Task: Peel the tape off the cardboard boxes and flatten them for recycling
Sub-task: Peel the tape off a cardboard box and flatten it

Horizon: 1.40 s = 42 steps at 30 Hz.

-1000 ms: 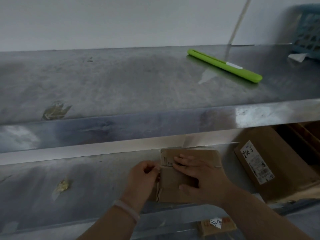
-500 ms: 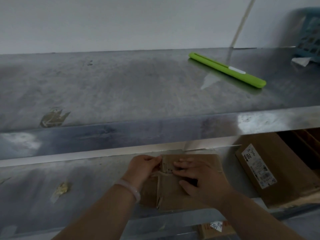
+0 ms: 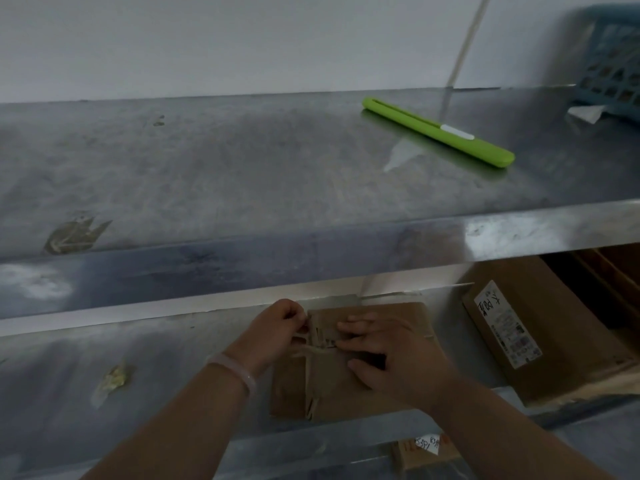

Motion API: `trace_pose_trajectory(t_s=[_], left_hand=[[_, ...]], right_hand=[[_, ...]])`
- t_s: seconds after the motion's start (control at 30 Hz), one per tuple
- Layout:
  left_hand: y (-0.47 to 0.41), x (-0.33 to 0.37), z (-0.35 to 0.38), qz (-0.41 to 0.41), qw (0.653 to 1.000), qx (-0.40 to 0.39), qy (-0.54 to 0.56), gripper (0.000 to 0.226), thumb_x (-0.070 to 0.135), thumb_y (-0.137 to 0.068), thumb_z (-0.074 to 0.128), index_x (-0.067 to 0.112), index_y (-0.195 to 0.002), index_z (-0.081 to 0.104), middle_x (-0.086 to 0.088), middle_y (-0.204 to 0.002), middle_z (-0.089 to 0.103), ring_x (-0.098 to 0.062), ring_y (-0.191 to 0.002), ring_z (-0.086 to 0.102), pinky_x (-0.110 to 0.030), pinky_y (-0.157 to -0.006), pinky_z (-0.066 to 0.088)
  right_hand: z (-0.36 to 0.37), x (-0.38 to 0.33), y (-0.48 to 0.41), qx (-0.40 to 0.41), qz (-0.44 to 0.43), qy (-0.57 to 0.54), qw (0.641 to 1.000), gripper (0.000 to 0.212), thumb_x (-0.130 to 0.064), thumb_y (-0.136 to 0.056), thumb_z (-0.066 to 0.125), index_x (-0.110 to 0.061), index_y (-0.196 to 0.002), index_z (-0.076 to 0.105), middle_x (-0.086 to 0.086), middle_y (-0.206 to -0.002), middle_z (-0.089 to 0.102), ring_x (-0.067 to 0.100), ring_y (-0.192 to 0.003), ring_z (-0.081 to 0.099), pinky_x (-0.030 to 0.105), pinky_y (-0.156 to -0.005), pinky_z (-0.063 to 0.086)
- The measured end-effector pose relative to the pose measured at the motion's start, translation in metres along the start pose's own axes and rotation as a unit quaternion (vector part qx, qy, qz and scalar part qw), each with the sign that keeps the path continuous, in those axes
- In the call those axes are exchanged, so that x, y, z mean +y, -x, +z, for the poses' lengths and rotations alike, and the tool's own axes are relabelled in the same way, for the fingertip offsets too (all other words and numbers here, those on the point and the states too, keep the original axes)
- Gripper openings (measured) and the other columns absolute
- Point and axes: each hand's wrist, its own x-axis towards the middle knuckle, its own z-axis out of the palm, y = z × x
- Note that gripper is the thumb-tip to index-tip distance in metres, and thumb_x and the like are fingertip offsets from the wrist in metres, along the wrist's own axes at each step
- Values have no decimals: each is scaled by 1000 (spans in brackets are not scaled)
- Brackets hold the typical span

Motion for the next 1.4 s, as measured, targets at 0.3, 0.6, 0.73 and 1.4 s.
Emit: trace_pose_trajectory(t_s=[0.3, 0.6, 0.73, 1.4], left_hand=[[3, -16, -7, -43, 992, 27, 117, 18, -3, -88, 60, 13, -94, 66, -9, -88, 70, -17, -75, 68, -22, -59, 55], [-1, -17, -6, 252, 910, 110, -310, 9, 12, -85, 65, 18, -78, 64, 13, -72, 55, -4, -68, 53, -16, -65, 45], [-3, -11, -12, 293, 877, 92, -370, 11, 14, -93, 54, 11, -83, 57, -3, -85, 55, -23, -77, 53, -41, -70, 45], [61, 1, -33, 136, 972, -44, -184, 20, 2, -84, 66, 21, -78, 67, -2, -81, 68, -9, -78, 62, -29, -76, 49]], right_hand=[[0, 2, 0, -15, -9, -5, 1000, 35, -36, -84, 66, -33, -119, 69, -24, -131, 55, -14, -129, 36, 26, -115, 27], [2, 2, 1, -10, -17, 5, 1000, 38, -42, -83, 60, -35, -119, 68, -28, -131, 51, -17, -129, 33, 25, -116, 26], [1, 2, 1, -7, -25, 8, 1000, 36, -38, -83, 62, -32, -118, 69, -20, -132, 57, -13, -130, 36, 29, -114, 31], [0, 0, 1, -11, -25, 7, 1000, 33, -32, -84, 68, -30, -117, 70, -17, -130, 60, -11, -127, 39, 15, -113, 22]])
